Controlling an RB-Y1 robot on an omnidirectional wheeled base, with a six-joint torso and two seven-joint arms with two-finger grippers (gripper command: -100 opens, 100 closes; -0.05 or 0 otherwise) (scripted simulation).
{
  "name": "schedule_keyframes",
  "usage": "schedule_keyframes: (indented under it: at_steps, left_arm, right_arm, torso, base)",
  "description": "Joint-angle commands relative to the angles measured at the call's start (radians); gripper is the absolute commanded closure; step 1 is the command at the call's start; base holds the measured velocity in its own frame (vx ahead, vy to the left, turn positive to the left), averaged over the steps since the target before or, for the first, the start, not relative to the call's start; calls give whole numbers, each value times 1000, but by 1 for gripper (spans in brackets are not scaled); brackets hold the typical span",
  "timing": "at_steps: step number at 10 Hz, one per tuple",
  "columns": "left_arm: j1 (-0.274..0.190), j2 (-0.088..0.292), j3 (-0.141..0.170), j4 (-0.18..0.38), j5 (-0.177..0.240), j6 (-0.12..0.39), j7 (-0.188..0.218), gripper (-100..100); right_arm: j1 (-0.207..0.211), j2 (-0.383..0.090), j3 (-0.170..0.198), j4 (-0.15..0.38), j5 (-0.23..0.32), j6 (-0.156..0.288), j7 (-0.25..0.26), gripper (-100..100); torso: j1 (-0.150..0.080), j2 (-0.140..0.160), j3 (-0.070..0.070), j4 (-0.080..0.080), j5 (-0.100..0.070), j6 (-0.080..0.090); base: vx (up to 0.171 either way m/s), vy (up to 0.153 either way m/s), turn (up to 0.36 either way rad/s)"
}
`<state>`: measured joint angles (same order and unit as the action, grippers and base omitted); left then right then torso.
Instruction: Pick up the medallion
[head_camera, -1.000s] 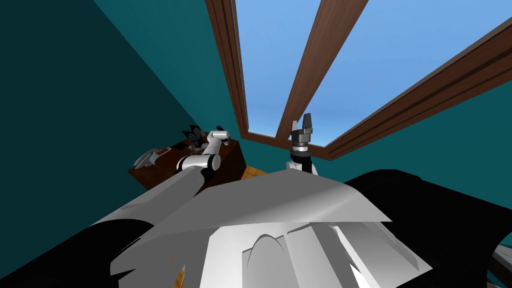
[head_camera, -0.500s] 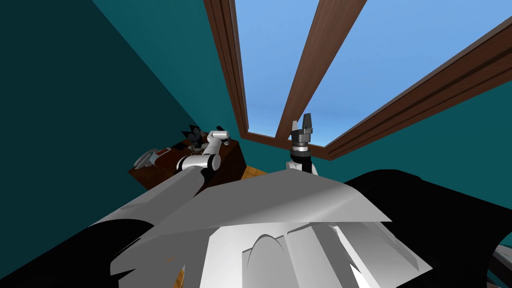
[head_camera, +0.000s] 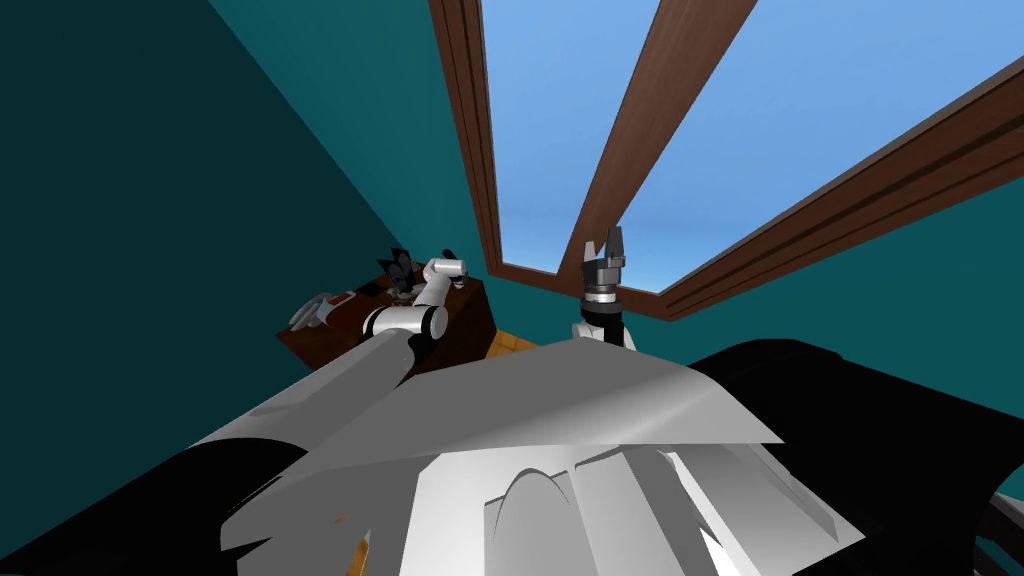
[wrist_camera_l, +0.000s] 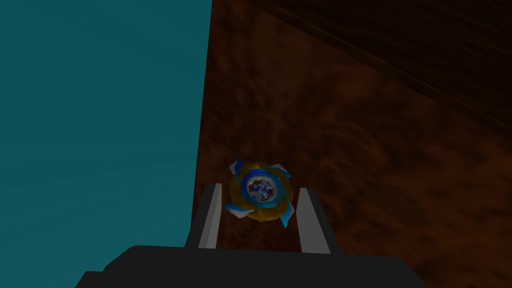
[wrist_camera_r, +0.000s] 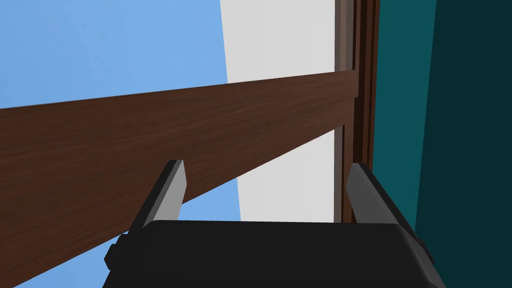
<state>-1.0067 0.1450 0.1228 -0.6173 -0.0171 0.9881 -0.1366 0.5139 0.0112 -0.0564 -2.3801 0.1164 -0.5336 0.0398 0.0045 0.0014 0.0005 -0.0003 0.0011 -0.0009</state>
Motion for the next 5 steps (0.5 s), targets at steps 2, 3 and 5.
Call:
schedule_keyframes:
  at_steps: [2,3,5]
  left_arm:
    - [-13,-39,-16,-27,-28,29,40,100]
    - [-13,-39,-16,-21,-28,29,40,100]
    - [-6,-39,-17,-36,-28,38,39,0]
  right_arm:
    - [0,0,0,0,0,0,0,0]
    - [0,0,0,0,0,0,0,0]
    - [0,0,0,0,0,0,0,0]
  torso:
    - [1,0,0,0,0,0]
    - [0,0,0,0,0,0]
    - [-4,-1,0,0,-1,0]
  base:
    - [-6,75,58]
    - [-5,30,-11]
    - [-1,4,-2]
